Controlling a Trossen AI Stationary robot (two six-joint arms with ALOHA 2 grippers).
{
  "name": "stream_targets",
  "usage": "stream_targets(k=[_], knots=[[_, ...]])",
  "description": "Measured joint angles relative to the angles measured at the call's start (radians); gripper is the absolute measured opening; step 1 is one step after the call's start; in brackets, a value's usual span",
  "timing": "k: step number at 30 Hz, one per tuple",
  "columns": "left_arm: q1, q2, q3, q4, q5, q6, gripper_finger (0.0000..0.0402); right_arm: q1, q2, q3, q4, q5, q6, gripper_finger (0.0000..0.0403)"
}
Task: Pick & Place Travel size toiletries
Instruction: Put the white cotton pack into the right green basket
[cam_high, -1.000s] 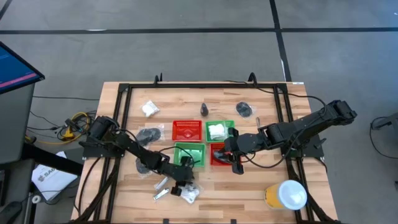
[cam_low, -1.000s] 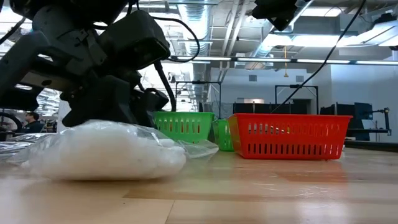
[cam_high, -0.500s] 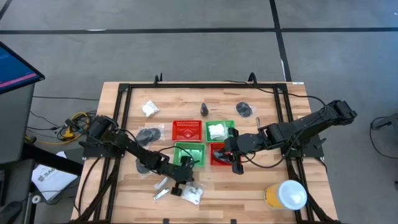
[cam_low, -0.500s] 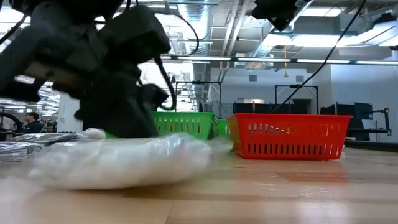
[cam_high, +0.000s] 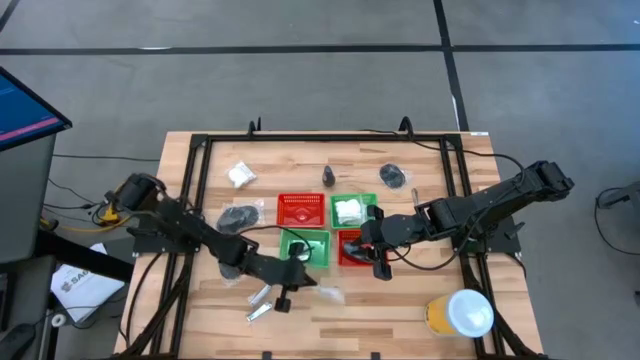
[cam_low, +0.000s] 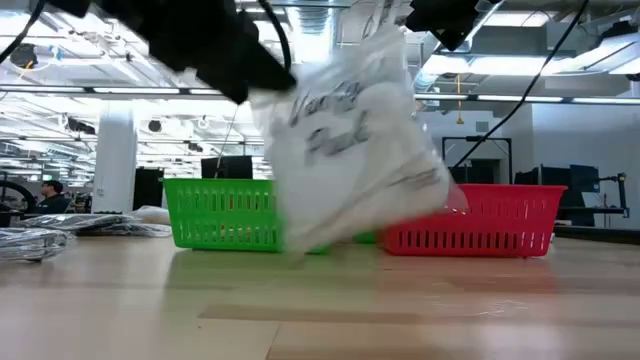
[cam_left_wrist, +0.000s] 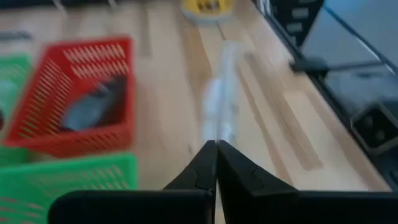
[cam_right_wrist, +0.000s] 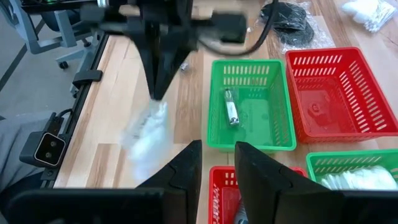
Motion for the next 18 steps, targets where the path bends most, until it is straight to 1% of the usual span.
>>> stream_targets(k=[7,10,13,18], knots=[[0.002,-0.119,0.000,0.000,-0.120,0.006,0.0000,0.000,0.000,0.000,0.001,0.000,0.000,0.0087],[0.003,-0.160,0.000,-0.006,-0.151,0.029,0.0000,0.000,0.000,0.000,0.009,0.000,0.000,0.0087],[0.003,-0.184,0.000,-0.021,-0.192,0.035,0.0000,-0.003,0.000,0.000,0.009,0.000,0.000,0.0087],[0.019,-0.187,0.000,-0.026,-0.214,0.032,0.0000,-0.004,0.000,0.000,0.038,0.000,-0.001,0.0087]])
